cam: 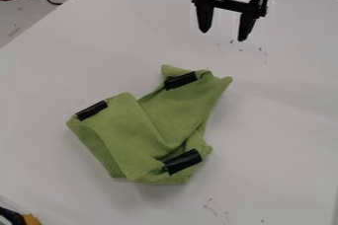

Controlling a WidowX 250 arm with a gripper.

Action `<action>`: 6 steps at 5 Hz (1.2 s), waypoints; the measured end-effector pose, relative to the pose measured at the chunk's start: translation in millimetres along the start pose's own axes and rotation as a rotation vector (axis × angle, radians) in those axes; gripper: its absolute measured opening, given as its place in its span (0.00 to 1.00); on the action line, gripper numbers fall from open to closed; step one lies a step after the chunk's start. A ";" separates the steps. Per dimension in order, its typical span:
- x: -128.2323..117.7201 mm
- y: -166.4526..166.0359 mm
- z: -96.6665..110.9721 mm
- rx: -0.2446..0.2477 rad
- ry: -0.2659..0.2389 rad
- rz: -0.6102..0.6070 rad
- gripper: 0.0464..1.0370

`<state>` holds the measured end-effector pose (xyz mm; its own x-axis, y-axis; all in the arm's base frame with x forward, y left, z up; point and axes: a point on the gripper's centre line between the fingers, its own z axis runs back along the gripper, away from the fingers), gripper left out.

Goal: Unfolded the cloth from left to right

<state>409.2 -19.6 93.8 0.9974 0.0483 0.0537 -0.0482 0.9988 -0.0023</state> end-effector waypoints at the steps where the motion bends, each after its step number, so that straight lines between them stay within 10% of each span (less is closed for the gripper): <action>1: -6.6 0.6 -19.9 0.006 0.056 0.006 0.96; 6: -91.6 8.6 -41.5 0.046 0.165 0.058 0.96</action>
<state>319.6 -15.4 47.4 0.9879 0.1093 -0.1100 -0.1048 0.9934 0.0457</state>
